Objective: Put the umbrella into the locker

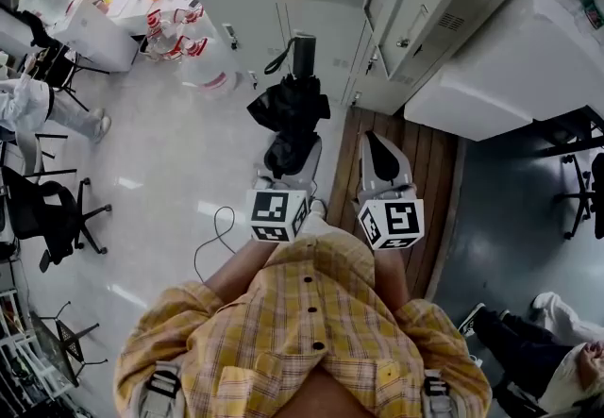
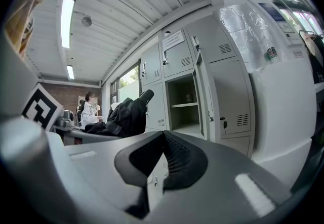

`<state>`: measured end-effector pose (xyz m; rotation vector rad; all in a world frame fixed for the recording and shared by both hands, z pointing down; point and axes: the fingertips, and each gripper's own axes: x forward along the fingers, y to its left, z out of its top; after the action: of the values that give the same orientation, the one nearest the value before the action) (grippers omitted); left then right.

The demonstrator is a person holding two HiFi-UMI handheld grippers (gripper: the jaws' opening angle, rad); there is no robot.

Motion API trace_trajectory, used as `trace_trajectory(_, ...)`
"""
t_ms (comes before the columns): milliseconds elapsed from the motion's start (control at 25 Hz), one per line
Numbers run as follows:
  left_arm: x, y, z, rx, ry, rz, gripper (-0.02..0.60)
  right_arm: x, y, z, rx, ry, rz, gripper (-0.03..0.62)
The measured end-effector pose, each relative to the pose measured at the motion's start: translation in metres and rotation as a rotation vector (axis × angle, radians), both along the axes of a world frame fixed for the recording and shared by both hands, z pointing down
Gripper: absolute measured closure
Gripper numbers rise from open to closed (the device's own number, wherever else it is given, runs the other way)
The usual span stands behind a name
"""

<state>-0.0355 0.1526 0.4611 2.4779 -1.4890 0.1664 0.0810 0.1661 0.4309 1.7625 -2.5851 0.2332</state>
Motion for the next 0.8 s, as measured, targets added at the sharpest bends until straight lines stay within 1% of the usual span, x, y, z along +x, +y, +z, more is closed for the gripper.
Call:
trace_trajectory(200, 0.005, -0.014, -0.001, -0.006, -0.006, -0.018, 0.319, 0.008, -0.016, -0.002, 0.011, -0.011, -0.009, 0.602)
trace_trajectory(440, 0.006, -0.043, -0.005, -0.025, -0.014, -0.051, 0.319, 0.012, -0.045, -0.001, -0.007, -0.023, -0.026, 0.602)
trace_trajectory(640, 0.008, -0.044, 0.003, -0.031, -0.008, -0.044, 0.319, 0.008, -0.045, 0.007, -0.012, -0.017, -0.028, 0.602)
trace_trajectory(800, 0.010, -0.066, 0.005, -0.031, -0.003, -0.038, 0.319, 0.008, -0.064, 0.006, -0.013, -0.007, -0.028, 0.602)
